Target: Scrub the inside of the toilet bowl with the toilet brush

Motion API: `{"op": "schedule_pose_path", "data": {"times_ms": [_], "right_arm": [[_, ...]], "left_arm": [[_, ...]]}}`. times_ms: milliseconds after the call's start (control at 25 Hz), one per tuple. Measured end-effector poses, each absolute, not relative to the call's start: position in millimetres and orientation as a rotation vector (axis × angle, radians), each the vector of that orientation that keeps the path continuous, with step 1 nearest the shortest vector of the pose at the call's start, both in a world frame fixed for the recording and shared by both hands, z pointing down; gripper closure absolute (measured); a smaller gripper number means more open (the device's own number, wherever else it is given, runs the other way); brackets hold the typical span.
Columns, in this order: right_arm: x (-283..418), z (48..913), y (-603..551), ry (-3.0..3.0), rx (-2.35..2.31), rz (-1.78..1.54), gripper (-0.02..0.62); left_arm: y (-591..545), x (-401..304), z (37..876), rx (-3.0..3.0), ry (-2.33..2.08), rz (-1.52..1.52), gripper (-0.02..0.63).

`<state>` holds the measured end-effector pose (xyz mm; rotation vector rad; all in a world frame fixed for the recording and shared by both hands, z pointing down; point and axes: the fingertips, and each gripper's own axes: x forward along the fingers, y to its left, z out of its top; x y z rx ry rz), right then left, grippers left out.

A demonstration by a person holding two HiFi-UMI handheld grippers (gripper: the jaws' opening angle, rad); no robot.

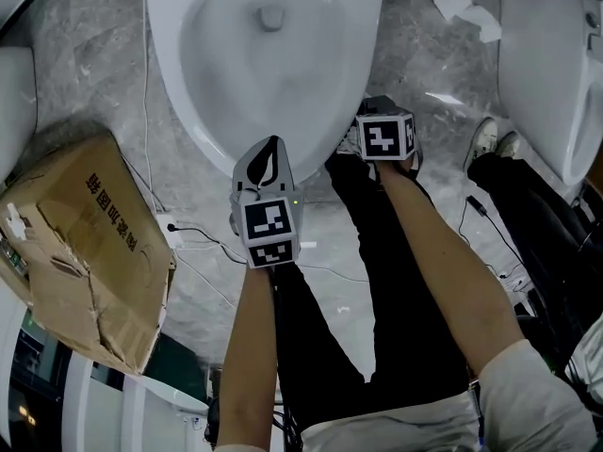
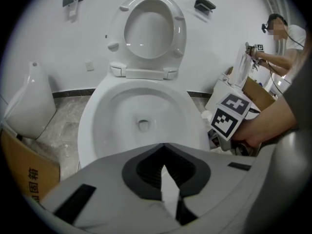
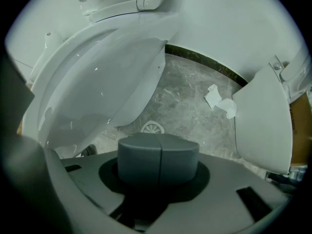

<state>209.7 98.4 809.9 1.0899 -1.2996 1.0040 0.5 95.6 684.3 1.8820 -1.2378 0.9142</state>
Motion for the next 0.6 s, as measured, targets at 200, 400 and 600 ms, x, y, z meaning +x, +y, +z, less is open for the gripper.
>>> {"op": "schedule_pose_path", "data": {"times_ms": [200, 400, 600], "right_arm": [[216.6, 812.0, 96.3, -1.283, 1.171, 1.041, 0.414], [207.8, 811.6, 100.2, -1.304, 1.167, 1.020, 0.414], [209.4, 809.7, 96.1, -1.294, 1.146, 0.994, 0.419]], "left_arm": [[93.9, 3.3, 682.5, 1.846, -1.271, 0.879, 0.583], [99.3, 3.0, 684.1, 1.879, -1.248, 0.896, 0.583], [101.0, 3.5, 678.1, 1.862, -1.225, 0.906, 0.583]]}}
